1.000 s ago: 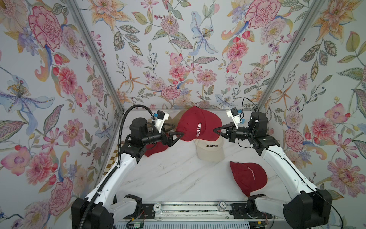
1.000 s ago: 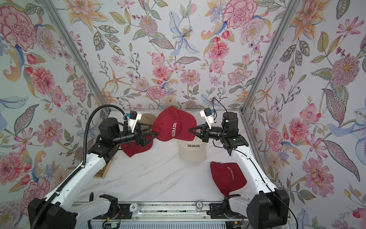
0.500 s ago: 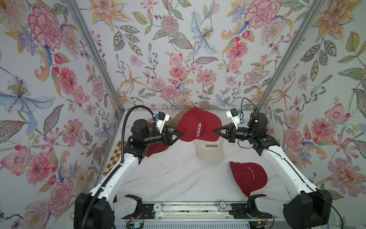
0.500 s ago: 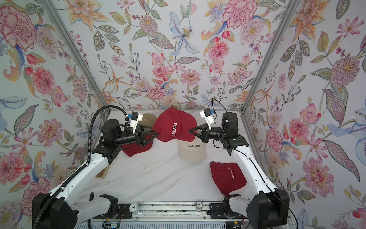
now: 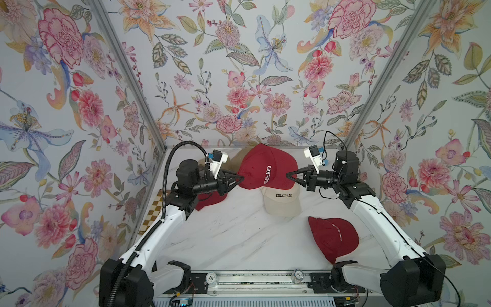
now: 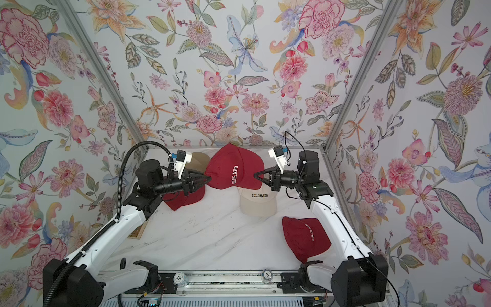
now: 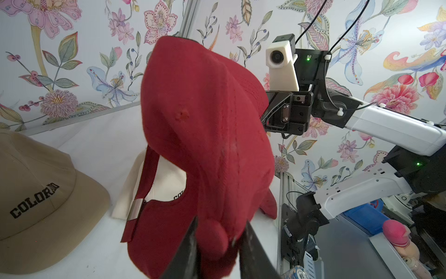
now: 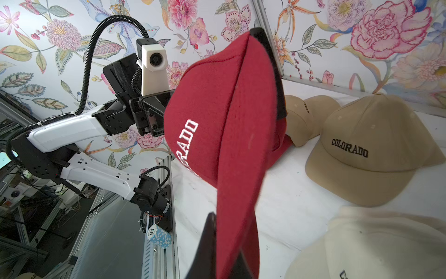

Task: Stack the baseball caps by color
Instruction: Place the baseball cap at the center of the board.

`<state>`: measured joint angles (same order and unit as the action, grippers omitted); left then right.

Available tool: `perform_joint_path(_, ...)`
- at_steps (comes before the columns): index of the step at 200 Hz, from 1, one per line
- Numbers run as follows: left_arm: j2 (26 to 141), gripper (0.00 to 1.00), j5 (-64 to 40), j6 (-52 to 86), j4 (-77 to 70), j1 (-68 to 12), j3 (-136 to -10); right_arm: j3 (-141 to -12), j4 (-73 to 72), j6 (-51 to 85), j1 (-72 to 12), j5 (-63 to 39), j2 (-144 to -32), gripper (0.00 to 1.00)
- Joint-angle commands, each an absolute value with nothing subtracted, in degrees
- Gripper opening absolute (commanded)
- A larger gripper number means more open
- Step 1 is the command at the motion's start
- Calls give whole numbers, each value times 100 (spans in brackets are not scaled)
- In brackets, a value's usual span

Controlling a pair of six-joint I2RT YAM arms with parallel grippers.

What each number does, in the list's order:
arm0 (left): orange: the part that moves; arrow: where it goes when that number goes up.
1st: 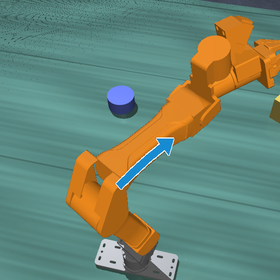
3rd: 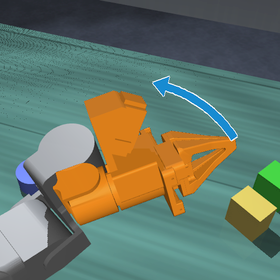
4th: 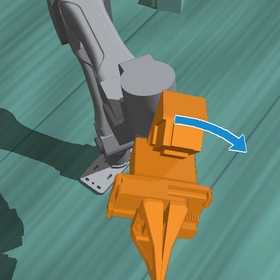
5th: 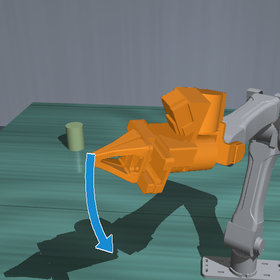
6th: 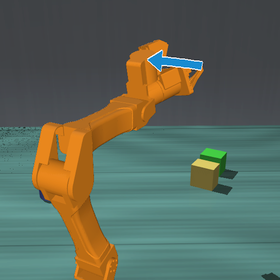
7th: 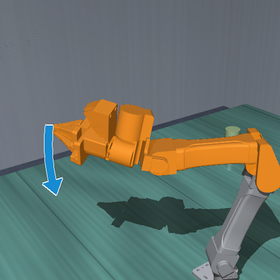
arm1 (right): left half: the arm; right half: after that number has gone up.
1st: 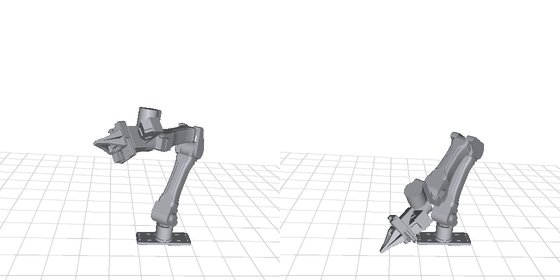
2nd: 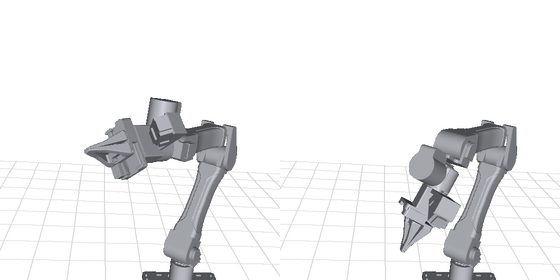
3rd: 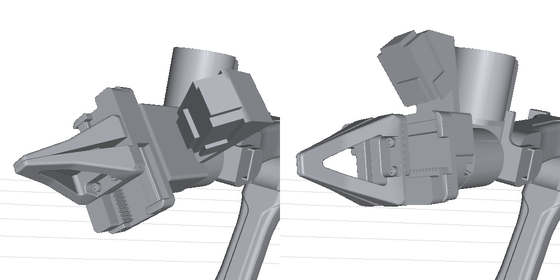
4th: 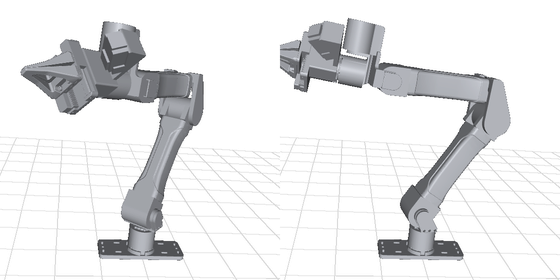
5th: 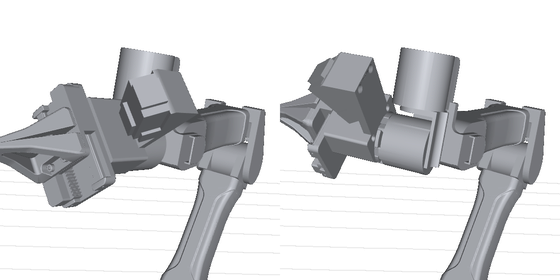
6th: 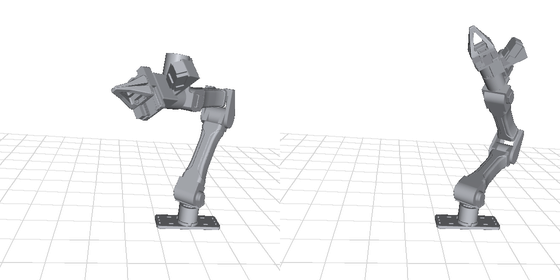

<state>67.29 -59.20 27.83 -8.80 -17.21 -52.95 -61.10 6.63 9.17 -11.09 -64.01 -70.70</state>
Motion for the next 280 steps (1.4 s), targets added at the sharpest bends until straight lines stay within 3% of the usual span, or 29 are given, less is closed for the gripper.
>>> perform_joint_path(1, 6539, 30, -5820, 2571, -691, -1718, -5561, -6023, 642, 812, -1055, -6311, -7058, 0)
perform_joint_path(62, 6363, 35, -5827, 2665, -950, -1693, -5586, -5951, 640, 797, -1055, -6280, -7105, 0)
perform_joint_path(148, 6339, 28, -5810, 2837, -1222, -1699, -5528, -5924, 606, 800, -1062, -6275, -7126, 0)
perform_joint_path(236, 6293, 14, -5757, 3471, -2269, -1701, -5354, -5448, -185, 1414, -1223, -6123, -7214, 0)
perform_joint_path(280, 6312, 0, -5783, 3569, -2342, -1695, -5395, -5288, -264, 1509, -1283, -5874, -7199, 0)
